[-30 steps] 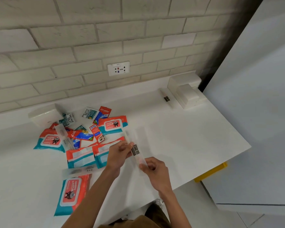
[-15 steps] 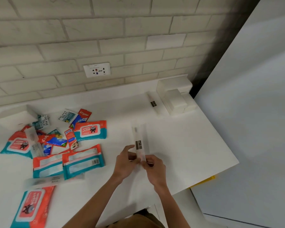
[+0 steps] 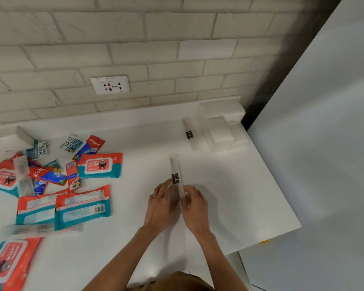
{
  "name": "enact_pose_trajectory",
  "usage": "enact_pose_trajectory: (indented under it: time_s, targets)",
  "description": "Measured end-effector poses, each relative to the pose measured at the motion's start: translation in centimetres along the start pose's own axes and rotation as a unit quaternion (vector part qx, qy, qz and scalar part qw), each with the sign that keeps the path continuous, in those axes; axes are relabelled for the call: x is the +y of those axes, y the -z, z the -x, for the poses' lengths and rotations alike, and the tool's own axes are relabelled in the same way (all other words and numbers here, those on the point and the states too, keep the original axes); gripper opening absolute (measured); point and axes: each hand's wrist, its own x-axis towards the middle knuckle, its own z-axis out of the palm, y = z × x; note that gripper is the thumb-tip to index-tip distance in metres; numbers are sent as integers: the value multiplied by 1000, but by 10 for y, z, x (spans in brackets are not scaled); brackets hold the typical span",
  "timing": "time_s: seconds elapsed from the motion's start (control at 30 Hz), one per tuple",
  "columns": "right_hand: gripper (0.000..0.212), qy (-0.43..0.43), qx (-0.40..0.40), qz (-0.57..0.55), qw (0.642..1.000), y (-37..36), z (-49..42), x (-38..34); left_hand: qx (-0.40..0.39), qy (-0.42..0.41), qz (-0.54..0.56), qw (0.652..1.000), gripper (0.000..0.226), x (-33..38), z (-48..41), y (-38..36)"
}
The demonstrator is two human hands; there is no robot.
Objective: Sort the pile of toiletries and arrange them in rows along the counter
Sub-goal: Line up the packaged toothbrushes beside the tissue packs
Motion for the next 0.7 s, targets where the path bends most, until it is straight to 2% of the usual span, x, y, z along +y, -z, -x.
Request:
enact_pose_trajectory:
  time_s: [0.13,0.2,0.4,0.7]
  targets:
    - [35,97,48,122,987,8,-12,21,12,-3,-68,998,57,-2,-4,-12]
    - [41,115,74,190,972,7,-22,36,14,-8,-89,996,53,-4,-10,-17]
    - [63,71,65,303,948,4,-34,49,3,7,-96,995,55,-10,-42,-19]
    - [70,32,43,318,947,1,-45,39,-12,15,-98,995,56,-12,-115,-8]
